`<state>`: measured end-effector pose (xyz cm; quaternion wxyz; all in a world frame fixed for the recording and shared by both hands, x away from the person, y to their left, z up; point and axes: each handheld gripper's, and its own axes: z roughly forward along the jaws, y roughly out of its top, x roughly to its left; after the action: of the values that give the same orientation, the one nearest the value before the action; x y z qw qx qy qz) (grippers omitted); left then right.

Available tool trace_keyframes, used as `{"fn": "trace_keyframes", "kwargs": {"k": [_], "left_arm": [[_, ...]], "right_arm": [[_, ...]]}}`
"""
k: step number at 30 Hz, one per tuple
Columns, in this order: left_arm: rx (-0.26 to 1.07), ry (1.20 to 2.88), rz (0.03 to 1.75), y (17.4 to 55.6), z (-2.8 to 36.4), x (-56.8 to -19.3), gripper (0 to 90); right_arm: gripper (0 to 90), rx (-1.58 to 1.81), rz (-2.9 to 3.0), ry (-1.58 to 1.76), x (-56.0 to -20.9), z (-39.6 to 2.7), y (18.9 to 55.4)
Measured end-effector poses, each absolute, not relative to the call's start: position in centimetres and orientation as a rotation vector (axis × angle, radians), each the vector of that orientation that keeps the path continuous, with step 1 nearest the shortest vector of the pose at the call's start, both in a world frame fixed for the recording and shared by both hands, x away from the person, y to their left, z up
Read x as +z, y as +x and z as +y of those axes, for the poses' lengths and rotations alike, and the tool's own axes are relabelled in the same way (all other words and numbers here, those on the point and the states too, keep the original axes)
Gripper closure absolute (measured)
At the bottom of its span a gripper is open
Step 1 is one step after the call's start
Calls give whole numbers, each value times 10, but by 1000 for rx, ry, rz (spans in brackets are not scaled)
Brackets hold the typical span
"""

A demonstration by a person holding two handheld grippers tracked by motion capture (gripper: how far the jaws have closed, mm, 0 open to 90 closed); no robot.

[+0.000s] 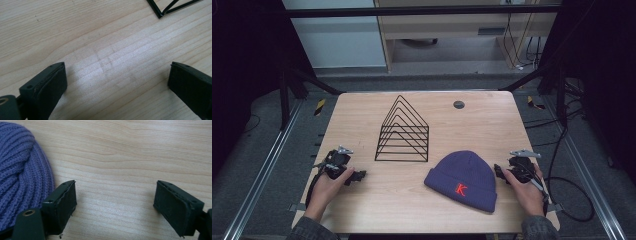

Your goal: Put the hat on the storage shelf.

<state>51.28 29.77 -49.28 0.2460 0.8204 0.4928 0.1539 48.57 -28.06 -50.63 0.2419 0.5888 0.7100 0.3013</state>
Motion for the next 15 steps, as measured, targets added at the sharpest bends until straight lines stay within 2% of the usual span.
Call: {"fn": "trace_keyframes", "kwargs": {"k": [9, 15], "left_arm": [[415, 2246, 1345, 512, 297, -493, 0], [426, 2246, 1341, 511, 297, -493, 0]], "right_arm": [[153, 809, 1975, 1618, -504, -280, 486], [190, 838, 1980, 1613, -494, -274, 483]]}}
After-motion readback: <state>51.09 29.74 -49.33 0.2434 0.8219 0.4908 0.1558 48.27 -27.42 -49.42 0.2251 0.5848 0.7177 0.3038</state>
